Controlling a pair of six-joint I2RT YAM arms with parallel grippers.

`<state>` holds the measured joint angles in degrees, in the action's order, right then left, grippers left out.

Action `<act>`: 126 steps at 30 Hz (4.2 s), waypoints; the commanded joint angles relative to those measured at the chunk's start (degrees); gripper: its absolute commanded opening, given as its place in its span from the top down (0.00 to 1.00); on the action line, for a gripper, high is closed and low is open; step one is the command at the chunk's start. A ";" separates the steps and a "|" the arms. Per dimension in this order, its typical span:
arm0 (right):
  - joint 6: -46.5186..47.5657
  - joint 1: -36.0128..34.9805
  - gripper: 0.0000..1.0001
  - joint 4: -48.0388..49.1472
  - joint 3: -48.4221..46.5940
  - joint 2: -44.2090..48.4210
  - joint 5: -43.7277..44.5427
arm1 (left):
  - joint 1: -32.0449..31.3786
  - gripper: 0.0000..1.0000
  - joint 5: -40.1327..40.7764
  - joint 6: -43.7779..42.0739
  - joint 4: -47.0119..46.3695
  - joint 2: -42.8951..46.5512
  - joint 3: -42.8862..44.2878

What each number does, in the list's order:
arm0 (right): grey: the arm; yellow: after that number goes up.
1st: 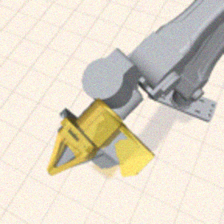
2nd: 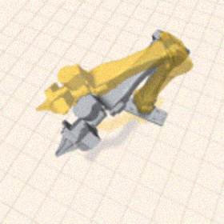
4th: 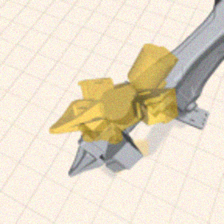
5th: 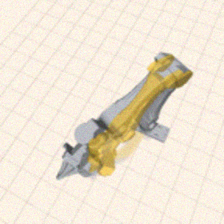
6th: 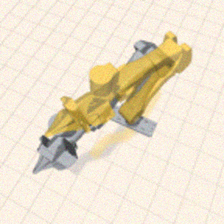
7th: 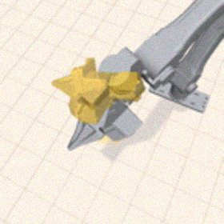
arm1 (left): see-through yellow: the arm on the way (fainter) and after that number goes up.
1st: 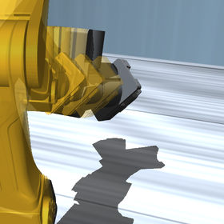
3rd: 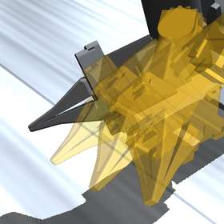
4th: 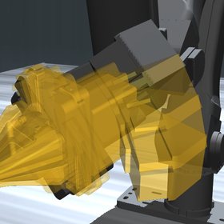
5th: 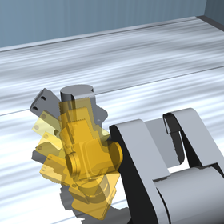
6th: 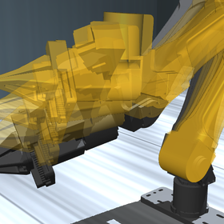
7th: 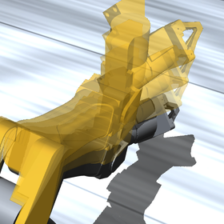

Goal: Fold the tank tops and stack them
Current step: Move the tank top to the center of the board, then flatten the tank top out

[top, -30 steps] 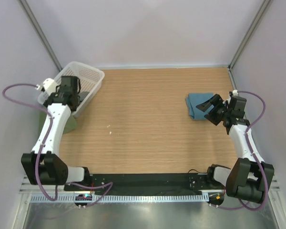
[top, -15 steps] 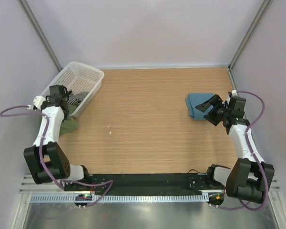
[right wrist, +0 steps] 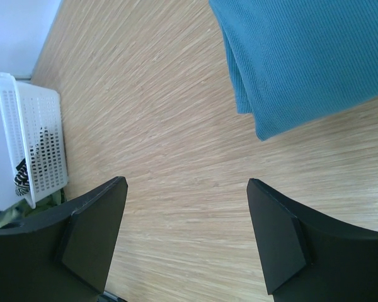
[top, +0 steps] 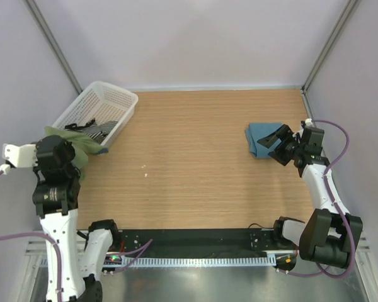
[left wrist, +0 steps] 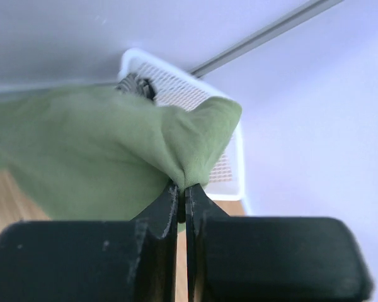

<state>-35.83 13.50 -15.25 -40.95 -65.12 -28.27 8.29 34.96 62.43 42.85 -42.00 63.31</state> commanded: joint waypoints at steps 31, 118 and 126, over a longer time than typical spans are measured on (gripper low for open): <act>2.17 -2.95 0.20 -3.12 -8.01 0.62 5.24 | -52.66 1.00 -13.61 -15.67 -16.66 -39.72 28.71; 11.32 -41.45 0.30 -34.59 -44.84 -14.33 53.32 | -29.74 0.16 -30.82 -20.16 -22.64 -13.45 -21.47; 10.87 -41.36 0.30 -29.67 -34.22 -8.98 48.68 | -33.69 0.16 -29.78 -22.18 -23.34 -18.73 -21.03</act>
<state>-24.14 -27.86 -46.83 -76.25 -79.40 21.61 -24.32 5.08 41.89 22.15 -60.01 40.05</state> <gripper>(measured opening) 0.718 0.836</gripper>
